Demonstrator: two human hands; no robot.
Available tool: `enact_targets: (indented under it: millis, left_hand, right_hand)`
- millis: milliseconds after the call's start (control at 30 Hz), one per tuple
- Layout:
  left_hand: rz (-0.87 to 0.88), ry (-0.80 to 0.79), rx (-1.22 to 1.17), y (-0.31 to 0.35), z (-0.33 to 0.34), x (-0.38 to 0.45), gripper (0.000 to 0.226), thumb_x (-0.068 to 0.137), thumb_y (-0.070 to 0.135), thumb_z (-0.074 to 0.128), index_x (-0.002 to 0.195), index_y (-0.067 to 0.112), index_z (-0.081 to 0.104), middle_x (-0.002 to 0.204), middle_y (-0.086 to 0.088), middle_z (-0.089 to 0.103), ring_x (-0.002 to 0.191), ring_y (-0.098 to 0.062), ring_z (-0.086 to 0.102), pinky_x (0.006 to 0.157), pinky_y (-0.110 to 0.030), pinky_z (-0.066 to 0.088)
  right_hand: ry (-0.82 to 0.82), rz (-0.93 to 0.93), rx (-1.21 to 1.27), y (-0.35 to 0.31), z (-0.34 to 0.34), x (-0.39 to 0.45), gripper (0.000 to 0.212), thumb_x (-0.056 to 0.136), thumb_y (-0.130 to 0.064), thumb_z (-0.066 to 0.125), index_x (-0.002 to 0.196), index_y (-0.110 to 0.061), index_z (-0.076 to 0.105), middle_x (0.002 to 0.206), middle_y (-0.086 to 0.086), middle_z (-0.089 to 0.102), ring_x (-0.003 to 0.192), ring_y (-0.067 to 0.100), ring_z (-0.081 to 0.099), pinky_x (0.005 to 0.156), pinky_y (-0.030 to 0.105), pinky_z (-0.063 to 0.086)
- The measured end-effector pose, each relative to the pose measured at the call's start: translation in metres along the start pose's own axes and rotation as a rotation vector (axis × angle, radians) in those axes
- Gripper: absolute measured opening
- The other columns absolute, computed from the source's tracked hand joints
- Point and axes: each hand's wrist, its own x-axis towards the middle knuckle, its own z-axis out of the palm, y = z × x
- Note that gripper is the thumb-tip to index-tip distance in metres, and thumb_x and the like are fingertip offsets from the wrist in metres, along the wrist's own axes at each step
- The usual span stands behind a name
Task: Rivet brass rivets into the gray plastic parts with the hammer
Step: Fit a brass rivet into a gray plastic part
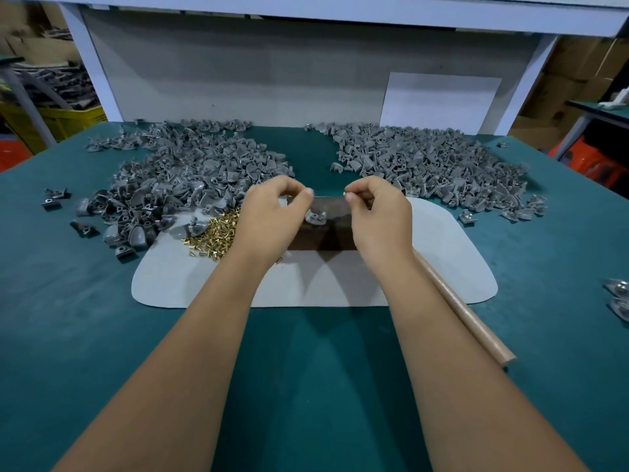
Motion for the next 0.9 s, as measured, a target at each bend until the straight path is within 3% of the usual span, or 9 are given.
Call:
enact_targets:
  millis: [67,133,267,433,600,667,733,800,900]
  left_hand:
    - [-0.055,-0.049,-0.043,-0.001,-0.003,0.002,0.018,0.089,0.013,0.057,0.095,0.025,0.070,0.100,0.000,0.068,0.087,-0.021,0.062,0.083,-0.035,0.050]
    - [-0.065,-0.109,-0.012,-0.003,-0.005,0.003,0.031,0.085,0.007,0.057,0.107,0.024,0.072,0.117,-0.006,0.066,0.116,-0.033,0.057,0.103,-0.047,0.046]
    - [0.012,-0.185,0.074,-0.010,-0.009,0.005,0.033,0.085,0.009,0.065,0.115,0.020,0.072,0.130,0.006,0.060,0.136,-0.022,0.039,0.117,-0.044,0.029]
    - [0.001,-0.249,0.090,-0.013,-0.011,0.007,0.037,0.074,0.031,0.071,0.110,0.023,0.075,0.136,0.005,0.057,0.139,-0.021,0.036,0.118,-0.046,0.025]
    - [0.026,-0.241,0.011,-0.017,-0.008,0.009,0.020,0.085,0.015,0.074,0.104,0.019,0.077,0.131,-0.001,0.061,0.129,-0.011,0.049,0.114,-0.040,0.035]
    - [0.050,-0.240,-0.043,-0.018,-0.008,0.008,0.019,0.085,0.011,0.074,0.102,0.021,0.075,0.123,-0.001,0.065,0.114,0.001,0.057,0.103,-0.023,0.044]
    - [0.066,-0.224,-0.111,-0.017,-0.007,0.007,0.021,0.086,0.007,0.073,0.098,0.024,0.072,0.107,0.000,0.070,0.090,0.013,0.060,0.082,-0.007,0.045]
    - [0.064,-0.206,-0.170,-0.017,-0.007,0.007,0.023,0.087,0.005,0.072,0.093,0.027,0.071,0.090,0.006,0.069,0.076,0.012,0.060,0.069,-0.006,0.046]
    - [0.070,-0.210,-0.216,-0.016,-0.005,0.006,0.023,0.086,0.002,0.071,0.091,0.024,0.071,0.075,0.013,0.066,0.068,0.007,0.059,0.063,-0.008,0.046]
  right_hand:
    - [-0.002,0.007,-0.036,0.001,0.001,0.000,0.010,0.093,-0.013,0.056,0.088,-0.020,0.062,0.091,-0.003,0.064,0.084,0.012,0.056,0.076,0.025,0.044]
    - [-0.015,0.003,-0.065,0.001,0.002,0.000,0.009,0.094,-0.017,0.055,0.088,-0.020,0.060,0.093,-0.002,0.063,0.085,0.014,0.055,0.074,0.027,0.043]
    - [-0.050,-0.033,-0.070,0.001,0.003,-0.001,0.009,0.093,-0.022,0.058,0.084,-0.020,0.057,0.088,-0.003,0.061,0.082,0.014,0.055,0.073,0.030,0.044]
    - [-0.148,-0.098,-0.005,-0.003,0.005,-0.003,0.011,0.088,-0.013,0.061,0.082,-0.021,0.060,0.081,-0.009,0.061,0.079,0.010,0.055,0.072,0.026,0.045]
    - [-0.215,-0.121,-0.033,-0.005,0.006,-0.004,0.016,0.086,-0.013,0.064,0.077,-0.026,0.061,0.081,-0.010,0.063,0.078,0.011,0.057,0.076,0.035,0.050]
    - [-0.216,-0.111,-0.032,-0.005,0.005,-0.004,0.017,0.086,-0.013,0.064,0.077,-0.026,0.061,0.081,-0.010,0.063,0.079,0.012,0.058,0.078,0.037,0.050]
    - [-0.218,-0.108,-0.032,-0.006,0.005,-0.004,0.019,0.086,-0.012,0.063,0.076,-0.027,0.060,0.081,-0.010,0.063,0.080,0.012,0.058,0.079,0.037,0.050]
    - [-0.218,-0.106,-0.035,-0.006,0.005,-0.004,0.019,0.086,-0.012,0.063,0.076,-0.027,0.060,0.080,-0.010,0.063,0.079,0.012,0.058,0.078,0.036,0.050]
    - [-0.212,-0.101,-0.023,-0.006,0.005,-0.004,0.017,0.086,-0.011,0.063,0.077,-0.025,0.061,0.081,-0.008,0.064,0.079,0.012,0.058,0.078,0.037,0.050]
